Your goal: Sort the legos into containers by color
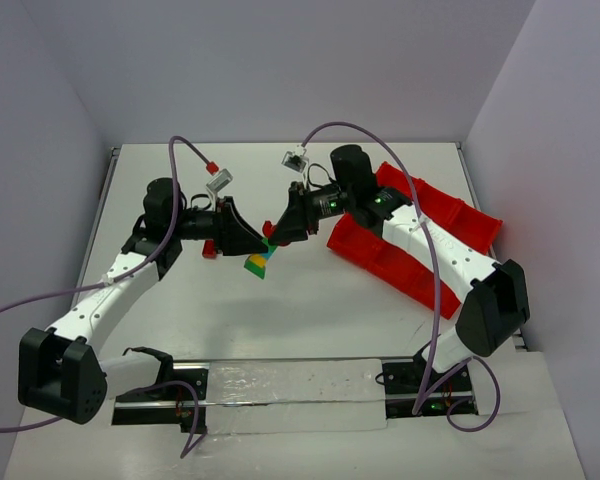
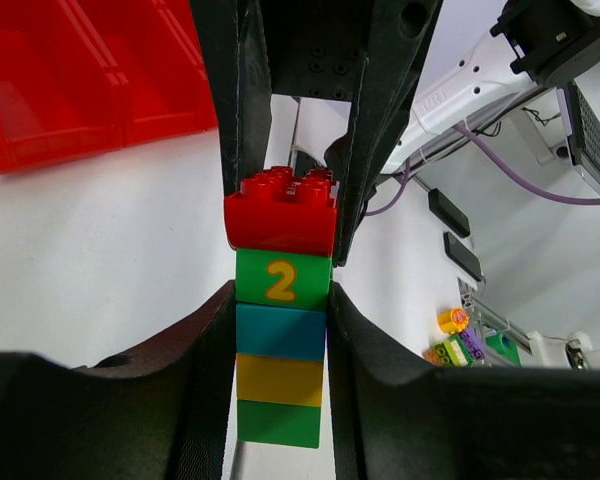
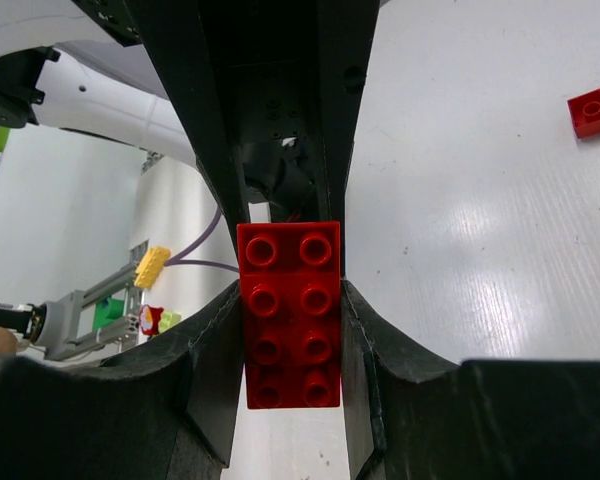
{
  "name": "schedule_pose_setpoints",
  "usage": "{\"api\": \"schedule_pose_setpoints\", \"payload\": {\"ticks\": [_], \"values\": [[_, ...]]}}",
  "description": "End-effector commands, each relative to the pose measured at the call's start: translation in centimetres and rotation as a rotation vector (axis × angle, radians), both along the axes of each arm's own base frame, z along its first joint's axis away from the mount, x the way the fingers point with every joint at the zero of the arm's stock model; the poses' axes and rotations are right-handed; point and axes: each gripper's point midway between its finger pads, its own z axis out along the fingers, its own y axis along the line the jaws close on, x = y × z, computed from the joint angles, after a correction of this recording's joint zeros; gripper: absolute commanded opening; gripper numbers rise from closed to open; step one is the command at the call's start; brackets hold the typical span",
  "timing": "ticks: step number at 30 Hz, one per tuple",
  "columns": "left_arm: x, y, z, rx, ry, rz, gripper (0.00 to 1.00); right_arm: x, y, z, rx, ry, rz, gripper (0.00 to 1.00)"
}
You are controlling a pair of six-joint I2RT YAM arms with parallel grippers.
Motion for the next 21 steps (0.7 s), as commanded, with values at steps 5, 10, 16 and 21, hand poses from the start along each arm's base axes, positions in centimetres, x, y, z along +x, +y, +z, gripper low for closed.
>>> {"api": "schedule_pose_setpoints", "payload": {"ticks": [5, 10, 16, 21], "values": [[-0.59, 0.26, 0.55, -0.004, -0.061, 0.014, 0.00, 2.25, -0.19, 3.55, 0.105, -0.011, -0.029, 0.15], [-0.42, 0.19, 0.71, -0.011, -0.062, 0.017, 0.00, 2.18, 0.06, 3.96, 0.139, 0.009, 0.000, 0.15], [-0.31, 0.24, 0.49, 0.000, -0.061, 0.026, 0.00, 2.42, 0.01, 3.91, 0.146, 0.034, 0.013, 0.16], [0.02, 0.36, 0.47, 0.004, -0.057, 0.039, 0.00, 3.01, -0.04, 3.57, 0.123, 0.027, -0.023, 0.16]]}}
